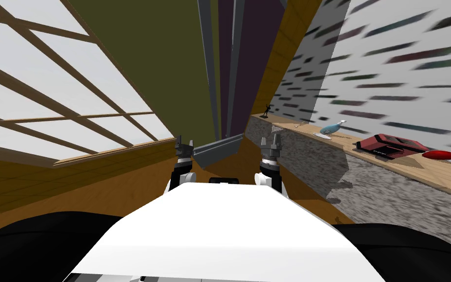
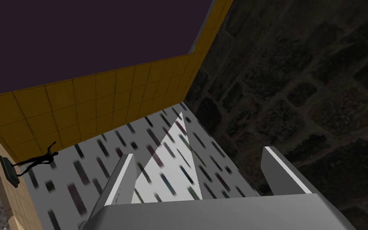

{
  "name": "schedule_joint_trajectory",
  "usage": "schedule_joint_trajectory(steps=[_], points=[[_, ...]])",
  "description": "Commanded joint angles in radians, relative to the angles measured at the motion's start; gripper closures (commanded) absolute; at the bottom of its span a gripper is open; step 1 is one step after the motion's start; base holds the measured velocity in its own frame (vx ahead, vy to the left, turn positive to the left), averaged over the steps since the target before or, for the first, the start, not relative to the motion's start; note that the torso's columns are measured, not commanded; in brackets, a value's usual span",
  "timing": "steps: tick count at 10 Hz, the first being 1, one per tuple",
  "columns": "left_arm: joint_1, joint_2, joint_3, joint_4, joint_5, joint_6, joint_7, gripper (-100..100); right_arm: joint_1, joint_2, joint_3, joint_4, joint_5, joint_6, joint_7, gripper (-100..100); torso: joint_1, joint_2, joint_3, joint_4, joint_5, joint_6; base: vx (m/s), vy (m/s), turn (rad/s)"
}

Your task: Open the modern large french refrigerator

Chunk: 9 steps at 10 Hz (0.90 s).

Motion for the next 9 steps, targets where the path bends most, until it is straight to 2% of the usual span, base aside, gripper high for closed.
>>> schedule_joint_trajectory(steps=[1, 3, 4, 6, 9], points=[[0.000, 0.000, 0.000, 0.000, 0.000, 0.000, 0.000, 0, 0.000, 0.000, 0.000, 0.000, 0.000, 0.000, 0.000, 0, 0.000, 0.074, -0.147, 0.074, 0.000, 0.000, 0.000, 0.000, 0.000], [0.000, 0.000, 0.000, 0.000, 0.000, 0.000, 0.000, 0, 0.000, 0.000, 0.000, 0.000, 0.000, 0.000, 0.000, 0, 0.000, 0.222, -0.443, 0.221, 0.000, 0.000, 0.000, 0.000, 0.000], [-0.004, 0.050, -0.005, 0.010, 0.001, -0.006, 0.002, -100, 0.000, 0.000, 0.000, 0.000, 0.000, 0.000, 0.000, 0, 0.000, 0.295, -0.590, 0.295, 0.000, 0.000, 0.023, -0.003, 0.014], [-0.012, 0.110, -0.016, 0.034, 0.004, -0.020, 0.007, -100, 0.000, 0.000, 0.000, 0.000, 0.000, 0.000, 0.000, 0, 0.000, 0.337, -0.680, 0.338, 0.000, 0.000, 0.048, -0.019, 0.019], [-0.032, 0.175, -0.041, 0.091, 0.011, -0.053, 0.017, -100, 0.000, 0.000, 0.000, 0.000, 0.000, 0.000, 0.000, 0, -0.001, 0.341, -0.685, 0.342, 0.000, 0.000, 0.084, -0.039, 0.030]])
